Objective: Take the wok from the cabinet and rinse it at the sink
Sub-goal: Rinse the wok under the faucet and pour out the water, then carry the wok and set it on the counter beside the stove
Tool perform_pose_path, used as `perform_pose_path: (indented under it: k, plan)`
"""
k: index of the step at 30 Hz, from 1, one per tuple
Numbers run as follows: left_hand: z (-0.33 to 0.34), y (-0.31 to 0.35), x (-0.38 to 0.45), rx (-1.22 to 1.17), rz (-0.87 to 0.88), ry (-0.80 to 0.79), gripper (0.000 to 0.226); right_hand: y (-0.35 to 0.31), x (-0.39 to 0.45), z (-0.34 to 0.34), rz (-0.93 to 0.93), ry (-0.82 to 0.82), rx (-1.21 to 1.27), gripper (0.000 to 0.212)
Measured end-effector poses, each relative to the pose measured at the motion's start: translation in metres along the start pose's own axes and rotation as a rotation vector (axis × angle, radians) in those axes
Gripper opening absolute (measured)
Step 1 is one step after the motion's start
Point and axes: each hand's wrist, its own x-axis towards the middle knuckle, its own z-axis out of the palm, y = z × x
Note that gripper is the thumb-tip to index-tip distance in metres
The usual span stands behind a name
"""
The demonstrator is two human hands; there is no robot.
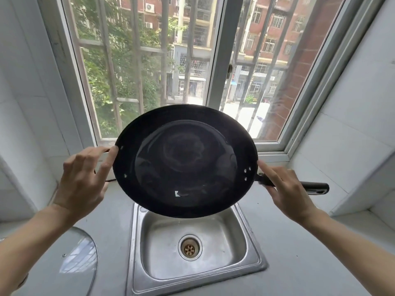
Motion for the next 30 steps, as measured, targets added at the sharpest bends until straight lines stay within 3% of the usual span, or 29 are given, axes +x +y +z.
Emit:
perform_pose_path:
  k: [6, 18, 25, 30]
  plan:
    - [-0.023, 0.011, 0.003, -0.081, -0.061, -0.207, 0.111, -0.005, -0.006, -0.013, -0.061, -0.025, -0.045, 0.076]
    - [-0.114, 0.069, 0.033, -0.121, -0.052, -0.262, 0.122, 0.003, -0.065, -0.1, 0.006, 0.045, -0.072, 0.07]
    - [-0.14, 0.135, 0.056, -0.187, 0.027, -0.385, 0.131, 0.017, -0.146, -0.172, 0.094, 0.063, -0.223, 0.059]
    - [-0.127, 0.186, 0.079, -0.35, 0.2, -0.546, 0.129, 0.019, -0.215, -0.227, 0.135, 0.003, -0.339, 0.05]
